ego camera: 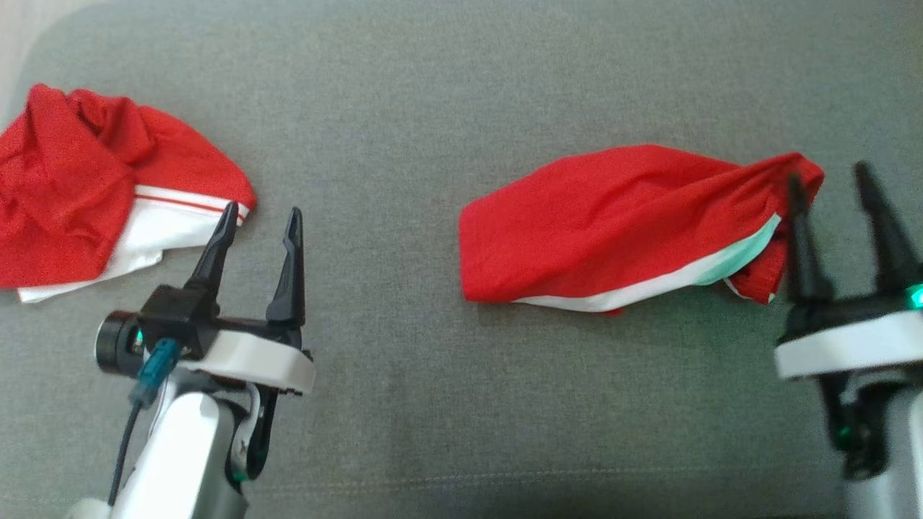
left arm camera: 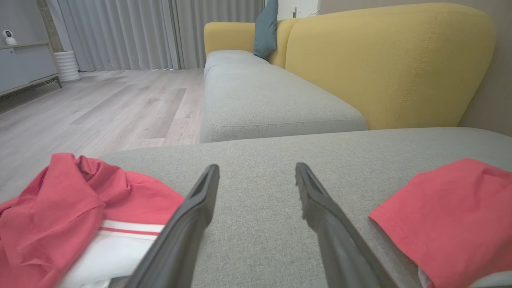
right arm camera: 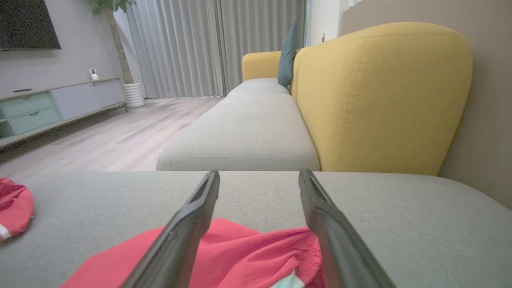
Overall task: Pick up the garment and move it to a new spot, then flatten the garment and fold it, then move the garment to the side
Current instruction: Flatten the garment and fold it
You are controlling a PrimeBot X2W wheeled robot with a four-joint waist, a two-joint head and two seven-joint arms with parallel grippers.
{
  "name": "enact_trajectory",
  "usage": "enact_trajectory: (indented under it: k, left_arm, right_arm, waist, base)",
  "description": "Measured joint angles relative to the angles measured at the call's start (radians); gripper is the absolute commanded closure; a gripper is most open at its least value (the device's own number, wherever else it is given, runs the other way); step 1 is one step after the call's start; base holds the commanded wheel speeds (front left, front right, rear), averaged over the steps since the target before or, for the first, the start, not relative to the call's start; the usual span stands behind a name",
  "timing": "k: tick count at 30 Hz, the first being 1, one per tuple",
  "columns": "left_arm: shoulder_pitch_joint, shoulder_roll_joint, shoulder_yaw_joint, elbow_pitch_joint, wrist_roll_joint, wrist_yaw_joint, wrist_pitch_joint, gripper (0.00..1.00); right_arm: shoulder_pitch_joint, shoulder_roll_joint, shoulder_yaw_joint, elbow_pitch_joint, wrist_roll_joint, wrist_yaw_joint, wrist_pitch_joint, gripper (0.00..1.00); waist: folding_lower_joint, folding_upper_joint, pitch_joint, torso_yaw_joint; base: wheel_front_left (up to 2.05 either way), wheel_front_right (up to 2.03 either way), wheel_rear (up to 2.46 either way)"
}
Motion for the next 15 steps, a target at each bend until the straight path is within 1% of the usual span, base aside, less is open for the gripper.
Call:
enact_trajectory:
  k: [4, 11, 15]
  left_arm:
    - [0.018, 0.001, -0.003, -0.001, -0.001, 0.007, 0.0, 0.0]
    - [0.035, 0.002, -0.019, -0.012, -0.001, 0.016, 0.008, 0.0]
    - [0.036, 0.003, -0.02, -0.014, -0.001, 0.016, 0.009, 0.0]
  right_arm:
    - [0.055, 0.052, 0.011, -0.012, -0.026, 0.0, -0.01, 0.0]
    - [0.084, 0.079, 0.008, -0.013, -0.029, 0.0, -0.012, 0.0]
    - [0.084, 0.081, 0.008, -0.013, -0.034, 0.0, -0.012, 0.0]
  waist:
    - [0.0, 0.0, -0.024, 0.007]
    - [0.0, 0.0, -0.039, 0.011]
    - [0.0, 0.0, -0.038, 0.014]
  base:
    - [0.0, 0.0, 0.0]
    - [0.0, 0.0, 0.0]
    - [0.0, 0.0, 0.0]
